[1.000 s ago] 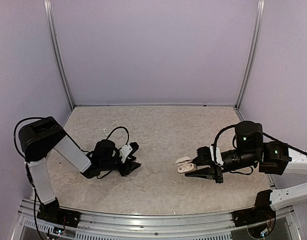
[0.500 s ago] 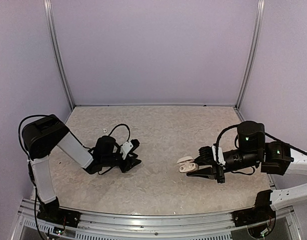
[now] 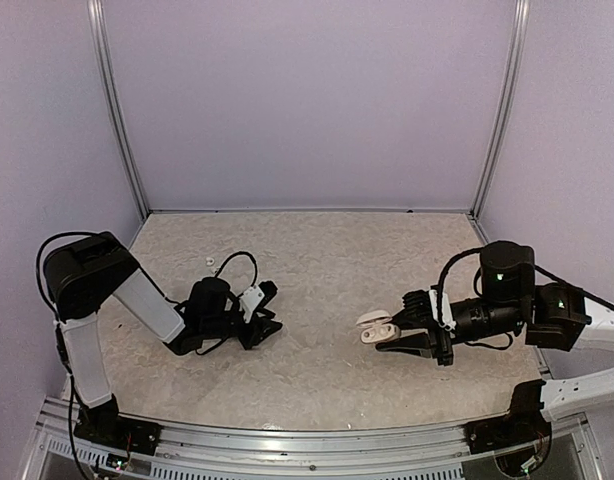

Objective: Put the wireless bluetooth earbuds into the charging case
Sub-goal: Pick up the left earbud from the center of the board.

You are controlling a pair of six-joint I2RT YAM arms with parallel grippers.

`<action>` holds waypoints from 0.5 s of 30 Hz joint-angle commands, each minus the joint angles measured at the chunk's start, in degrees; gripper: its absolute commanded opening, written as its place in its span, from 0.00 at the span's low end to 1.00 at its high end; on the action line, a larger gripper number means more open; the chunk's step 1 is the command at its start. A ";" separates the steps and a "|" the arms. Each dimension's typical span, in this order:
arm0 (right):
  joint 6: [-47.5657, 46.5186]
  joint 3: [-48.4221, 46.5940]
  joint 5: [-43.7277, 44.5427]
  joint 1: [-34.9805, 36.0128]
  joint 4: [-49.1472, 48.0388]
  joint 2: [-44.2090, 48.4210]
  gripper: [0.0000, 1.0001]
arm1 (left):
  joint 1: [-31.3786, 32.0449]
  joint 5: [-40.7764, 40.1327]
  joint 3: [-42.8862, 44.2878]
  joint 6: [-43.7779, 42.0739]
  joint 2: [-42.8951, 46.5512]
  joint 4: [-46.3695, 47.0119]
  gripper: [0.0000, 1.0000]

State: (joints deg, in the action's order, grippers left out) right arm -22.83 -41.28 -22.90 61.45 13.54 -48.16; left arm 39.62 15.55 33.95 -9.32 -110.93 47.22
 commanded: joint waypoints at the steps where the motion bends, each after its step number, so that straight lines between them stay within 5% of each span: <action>1: 0.64 0.31 0.05 0.60 -0.05 1.26 0.00 | 1.36 -0.04 -4.10 3.26 -0.29 -4.34 0.36; 15: 0.07 -0.32 -0.19 0.59 -0.12 0.18 0.00 | 2.30 -2.89 -3.88 1.75 -0.82 -4.37 0.27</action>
State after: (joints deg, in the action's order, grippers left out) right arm -22.87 -41.28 -22.92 61.45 13.52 -47.99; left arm 40.93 12.73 30.96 -7.16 -110.59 51.40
